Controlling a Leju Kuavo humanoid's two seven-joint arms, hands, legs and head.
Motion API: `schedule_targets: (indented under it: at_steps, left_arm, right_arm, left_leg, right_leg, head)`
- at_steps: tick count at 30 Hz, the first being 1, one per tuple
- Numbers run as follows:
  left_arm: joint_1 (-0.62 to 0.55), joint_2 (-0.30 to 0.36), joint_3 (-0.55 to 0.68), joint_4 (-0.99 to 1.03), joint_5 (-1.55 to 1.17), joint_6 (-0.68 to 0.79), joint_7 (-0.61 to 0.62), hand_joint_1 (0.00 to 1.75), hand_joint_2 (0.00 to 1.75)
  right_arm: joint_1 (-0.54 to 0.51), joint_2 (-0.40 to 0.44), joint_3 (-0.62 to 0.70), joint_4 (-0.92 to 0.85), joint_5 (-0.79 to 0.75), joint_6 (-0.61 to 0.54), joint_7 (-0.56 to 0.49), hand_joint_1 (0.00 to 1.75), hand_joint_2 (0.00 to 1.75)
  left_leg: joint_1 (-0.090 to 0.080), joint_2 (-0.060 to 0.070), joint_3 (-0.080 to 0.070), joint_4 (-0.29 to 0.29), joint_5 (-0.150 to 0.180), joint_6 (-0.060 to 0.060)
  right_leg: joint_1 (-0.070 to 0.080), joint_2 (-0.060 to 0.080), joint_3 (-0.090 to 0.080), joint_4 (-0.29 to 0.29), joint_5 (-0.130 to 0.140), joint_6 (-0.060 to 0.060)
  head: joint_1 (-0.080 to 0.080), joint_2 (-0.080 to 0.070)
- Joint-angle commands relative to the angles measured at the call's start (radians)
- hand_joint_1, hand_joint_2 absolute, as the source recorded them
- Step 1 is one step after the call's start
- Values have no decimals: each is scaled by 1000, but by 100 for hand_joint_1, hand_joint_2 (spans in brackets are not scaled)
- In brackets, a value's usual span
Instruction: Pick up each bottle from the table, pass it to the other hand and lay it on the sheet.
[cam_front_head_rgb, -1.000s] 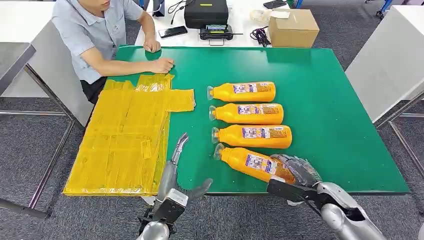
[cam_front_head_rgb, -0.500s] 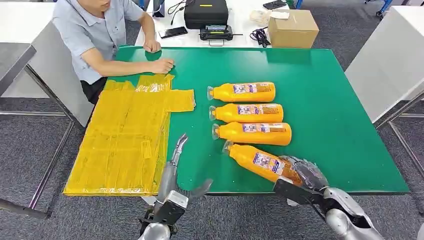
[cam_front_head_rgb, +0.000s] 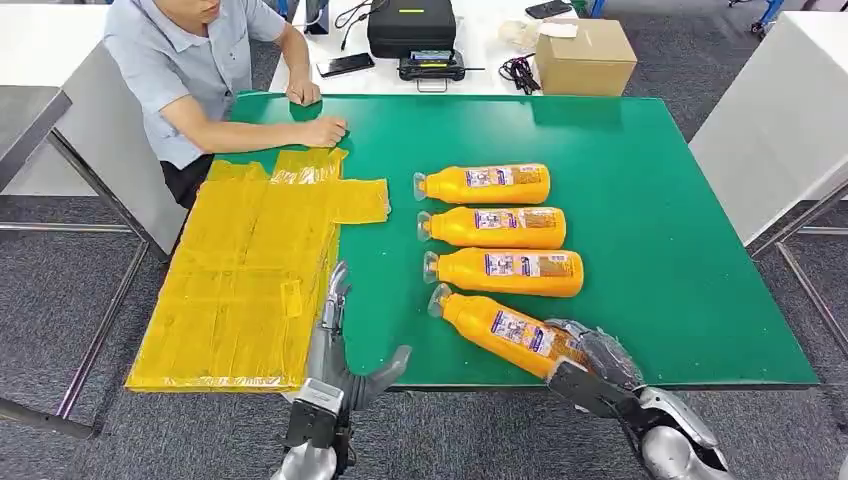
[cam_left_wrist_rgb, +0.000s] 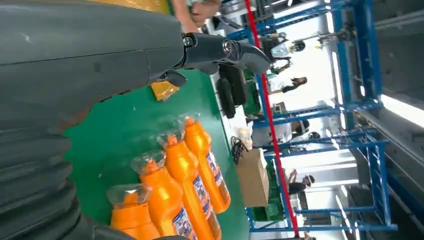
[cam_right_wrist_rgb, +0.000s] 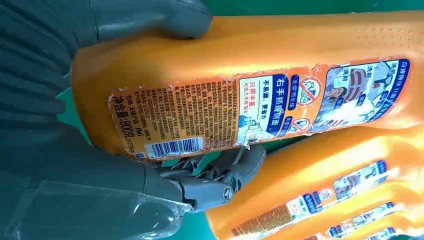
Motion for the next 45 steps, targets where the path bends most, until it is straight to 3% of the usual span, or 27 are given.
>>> schedule_targets:
  at_steps: [1, 8, 22, 27, 36, 43, 45]
  left_arm:
    - [-35, -2, 0, 84, 80, 19, -6, 0, 175]
    - [-40, -4, 24, 101, 204, -13, 6, 0, 175]
    - [-34, -11, 56, 93, 265, -10, -5, 0, 175]
    - [-10, 11, 60, 55, 354, -86, 5, 0, 175]
    - [33, 38, 102, 33, 592, -389, 124, 0, 175]
    - [21, 36, 92, 52, 579, -403, 110, 0, 175]
    - [12, 37, 89, 54, 622, -493, 108, 0, 175]
  right_arm:
    - [20, 71, -29, 4, -30, 25, -31, 175, 175]
    - [-23, 129, -42, 17, -27, 13, -52, 175, 175]
    - [-33, 154, -59, 4, -37, -2, -76, 175, 175]
    - [-71, 189, -72, 1, -53, -13, -75, 175, 175]
    - [-122, 213, -83, 23, -123, 12, -114, 175, 175]
    - [-141, 217, -81, 35, -151, 28, -134, 175, 175]
    - [-170, 220, -57, 53, -182, 84, -156, 175, 175]
  left_leg:
    - [1, 0, 3, -1, -1, -2]
    - [1, 1, 2, -1, -1, -2]
    - [1, 2, 2, -1, -2, -2]
    - [0, 3, 0, -1, -1, -2]
    - [0, 3, -1, -1, 0, -1]
    - [1, 3, 2, -1, -1, -2]
    - [0, 2, -1, -1, 0, -1]
  right_leg:
    - [1, -1, 3, -1, -1, -2]
    - [1, 1, 2, -1, 0, -2]
    - [1, 2, 2, 0, -1, -3]
    - [0, 3, -1, 0, 0, -2]
    - [0, 3, -1, 0, 0, -2]
    - [1, 3, 2, 0, 0, -3]
    - [0, 2, -1, 0, 0, -1]
  head:
    - [0, 0]
    - [0, 0]
    - [0, 0]
    - [0, 0]
    - [0, 0]
    - [0, 0]
    - [0, 0]
